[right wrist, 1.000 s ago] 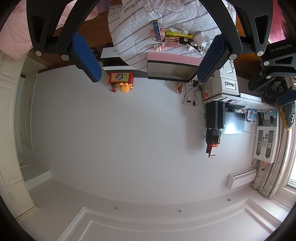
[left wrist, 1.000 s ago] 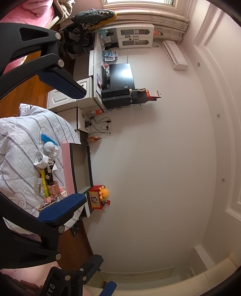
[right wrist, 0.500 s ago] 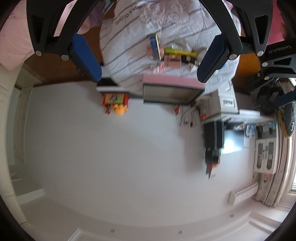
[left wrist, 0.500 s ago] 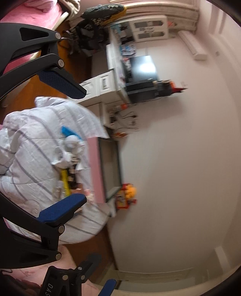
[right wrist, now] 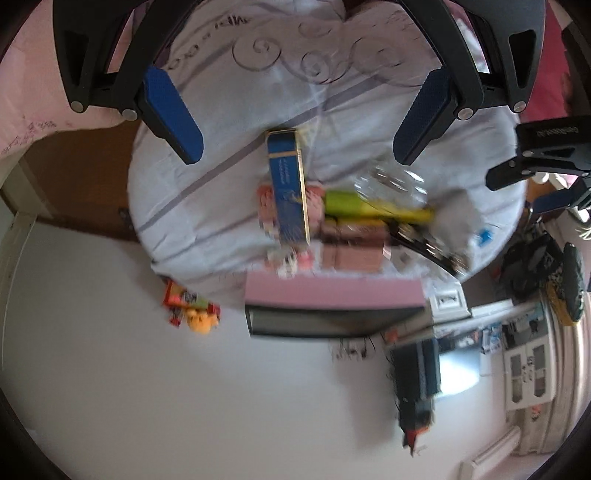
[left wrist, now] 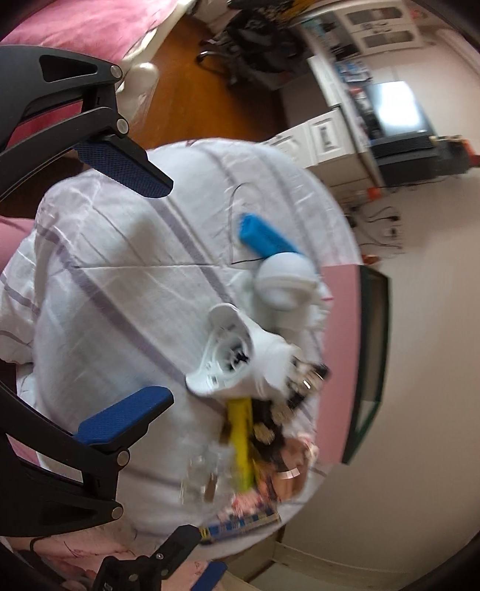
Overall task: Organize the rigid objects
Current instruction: 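Grasp the white plug adapter with the left tool while the right tool grasps the blue-gold box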
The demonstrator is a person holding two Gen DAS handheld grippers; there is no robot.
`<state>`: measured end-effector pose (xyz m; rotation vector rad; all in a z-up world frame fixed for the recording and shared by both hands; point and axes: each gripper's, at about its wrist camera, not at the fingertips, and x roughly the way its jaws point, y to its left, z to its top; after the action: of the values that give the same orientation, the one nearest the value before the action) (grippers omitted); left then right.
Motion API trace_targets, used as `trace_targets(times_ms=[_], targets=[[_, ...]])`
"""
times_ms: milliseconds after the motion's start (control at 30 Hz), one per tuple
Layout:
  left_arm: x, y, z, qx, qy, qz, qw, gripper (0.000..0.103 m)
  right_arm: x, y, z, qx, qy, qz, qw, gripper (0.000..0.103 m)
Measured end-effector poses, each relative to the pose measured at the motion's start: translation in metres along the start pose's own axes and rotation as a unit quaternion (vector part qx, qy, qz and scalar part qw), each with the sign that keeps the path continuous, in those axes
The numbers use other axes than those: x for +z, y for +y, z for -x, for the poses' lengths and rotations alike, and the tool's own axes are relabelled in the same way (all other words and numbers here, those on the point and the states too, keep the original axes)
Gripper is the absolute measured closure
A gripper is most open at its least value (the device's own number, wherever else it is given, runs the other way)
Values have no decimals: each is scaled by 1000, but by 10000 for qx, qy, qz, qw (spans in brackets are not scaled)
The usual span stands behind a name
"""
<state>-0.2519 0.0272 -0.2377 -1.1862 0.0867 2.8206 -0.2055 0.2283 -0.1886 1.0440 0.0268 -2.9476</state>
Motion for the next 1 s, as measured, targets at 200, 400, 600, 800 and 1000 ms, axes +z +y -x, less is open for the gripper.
trace_targets(times_ms=[200,400,600,800,1000], targets=[[14,-10,-13,-183,0,-57,9998,0,-1,-21,-20,16,165,-254,9995,0],[26,-17,-32,-302,-71,-196,9993,0,1,-23,-28,17,124,-160,9998,0],[28,-13,-32,-383,-112,-286,9988,0,11,-24,-41,51,160,-120,9998,0],[25,-7,-26,-451,-188,-220,9986,0,15,-36,-38,211,258,-254,9991,12],[32,-5,-27,-552,-85,2,9984,0,18,-30,-33,198,301,-3,9994,34]])
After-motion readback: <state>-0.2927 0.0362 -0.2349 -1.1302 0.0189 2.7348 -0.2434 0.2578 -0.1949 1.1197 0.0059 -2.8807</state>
